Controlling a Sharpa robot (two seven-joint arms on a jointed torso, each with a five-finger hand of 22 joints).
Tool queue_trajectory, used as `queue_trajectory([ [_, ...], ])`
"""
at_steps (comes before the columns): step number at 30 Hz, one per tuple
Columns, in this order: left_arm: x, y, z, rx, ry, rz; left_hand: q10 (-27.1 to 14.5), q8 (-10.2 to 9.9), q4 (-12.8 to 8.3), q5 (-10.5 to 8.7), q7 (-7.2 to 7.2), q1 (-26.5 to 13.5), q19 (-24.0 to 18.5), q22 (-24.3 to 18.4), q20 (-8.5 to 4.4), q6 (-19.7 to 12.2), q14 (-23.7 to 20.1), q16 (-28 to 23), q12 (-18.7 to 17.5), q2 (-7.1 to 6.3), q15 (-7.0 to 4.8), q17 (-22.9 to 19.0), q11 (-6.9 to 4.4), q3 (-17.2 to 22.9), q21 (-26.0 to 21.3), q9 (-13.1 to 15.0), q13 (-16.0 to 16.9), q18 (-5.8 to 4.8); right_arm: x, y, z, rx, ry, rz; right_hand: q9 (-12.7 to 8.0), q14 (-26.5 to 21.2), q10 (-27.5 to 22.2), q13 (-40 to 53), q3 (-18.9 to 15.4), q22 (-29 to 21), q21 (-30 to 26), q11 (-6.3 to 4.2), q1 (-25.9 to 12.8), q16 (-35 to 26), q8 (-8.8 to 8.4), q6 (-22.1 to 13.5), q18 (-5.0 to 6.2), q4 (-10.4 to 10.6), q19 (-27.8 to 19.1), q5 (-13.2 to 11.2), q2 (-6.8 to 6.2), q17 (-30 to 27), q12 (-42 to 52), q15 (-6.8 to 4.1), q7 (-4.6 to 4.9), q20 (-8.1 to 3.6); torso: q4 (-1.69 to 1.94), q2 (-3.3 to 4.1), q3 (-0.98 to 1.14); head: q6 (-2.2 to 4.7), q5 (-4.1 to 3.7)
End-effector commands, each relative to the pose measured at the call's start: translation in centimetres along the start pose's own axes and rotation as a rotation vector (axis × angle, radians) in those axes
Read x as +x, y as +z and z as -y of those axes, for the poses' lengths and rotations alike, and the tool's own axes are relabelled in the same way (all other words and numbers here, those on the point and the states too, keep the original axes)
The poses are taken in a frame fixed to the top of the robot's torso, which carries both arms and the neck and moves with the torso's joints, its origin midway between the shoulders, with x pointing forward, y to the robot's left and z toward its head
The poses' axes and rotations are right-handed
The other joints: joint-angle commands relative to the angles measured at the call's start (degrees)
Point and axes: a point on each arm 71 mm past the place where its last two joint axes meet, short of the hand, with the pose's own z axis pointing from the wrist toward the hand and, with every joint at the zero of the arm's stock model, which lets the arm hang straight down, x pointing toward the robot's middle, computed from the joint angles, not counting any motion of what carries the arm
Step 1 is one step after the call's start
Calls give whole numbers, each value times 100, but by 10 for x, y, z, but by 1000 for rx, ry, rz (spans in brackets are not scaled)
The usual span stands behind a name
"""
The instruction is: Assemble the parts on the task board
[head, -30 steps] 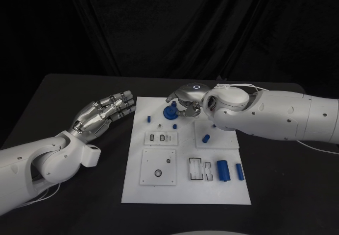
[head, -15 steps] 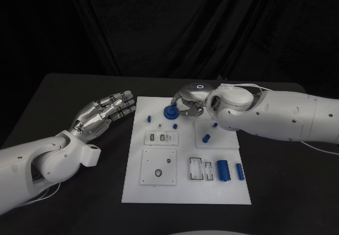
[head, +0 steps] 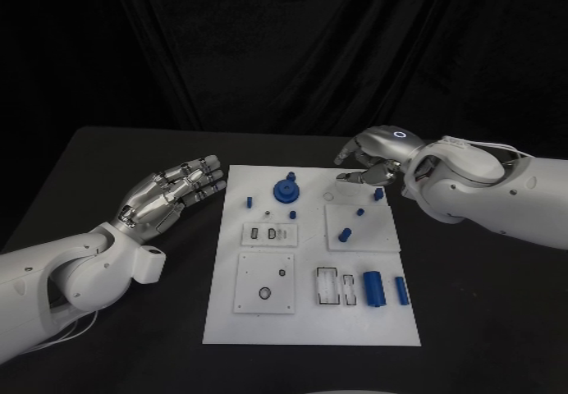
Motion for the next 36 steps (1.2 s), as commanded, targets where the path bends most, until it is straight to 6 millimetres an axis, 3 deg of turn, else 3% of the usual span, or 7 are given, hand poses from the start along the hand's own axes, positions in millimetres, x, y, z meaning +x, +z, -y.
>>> queue_trajectory([
  [1, 2, 1, 10, 155, -12, -12, 16, 23, 16, 36, 65, -67, 46, -2, -2, -2, -14, 21, 19, 2, 42, 5, 34, 33, 16, 6, 8, -72, -8, -14, 9, -4, 31, 86, -34, 613, 585, 1509, -69, 1240, 52, -58, -61, 13, -46, 0, -75, 124, 382, -142, -31, 1509, 15, -63, -42, -36, -2, -5, 0, 17, -36],
  [10, 3, 2, 10, 156, -15, -16, 38, 33, 15, 43, 69, -79, 54, -1, -4, 31, -5, 40, 48, -1, 46, 8, 47, 74, 21, 12, 14, -81, -2, -44, 39, 102, 32, 64, -116, 613, 585, 1509, -210, 1220, 22, -99, -19, 13, -175, -96, -64, 237, 356, -368, -106, 1509, 15, -95, -84, -69, -7, -10, -12, -32, -48],
  [17, 4, 2, 10, 157, -18, -18, 41, 35, 15, 45, 72, -82, 60, 1, -4, 37, -2, 46, 51, -3, 48, 9, 49, 83, 26, 12, 14, -82, 12, -59, 55, 162, 33, 25, -164, 613, 585, 1509, -281, 1165, -46, -105, -41, 13, -244, -163, -41, 243, 301, -461, -134, 1509, 15, -104, -84, -80, 14, -2, 2, -65, -71],
  [36, 5, 3, 9, 152, -22, -24, 46, 35, 15, 48, 74, -85, 57, 0, -4, 31, 0, 49, 56, -5, 50, 9, 52, 93, 24, 12, 15, -83, 27, -64, 63, 210, 32, -49, -186, 545, 585, 1509, -328, 1007, -246, -68, 61, -128, -241, -74, 23, 232, 146, -510, -148, 1292, 15, -76, -39, -59, 10, -5, -2, -156, -68],
])
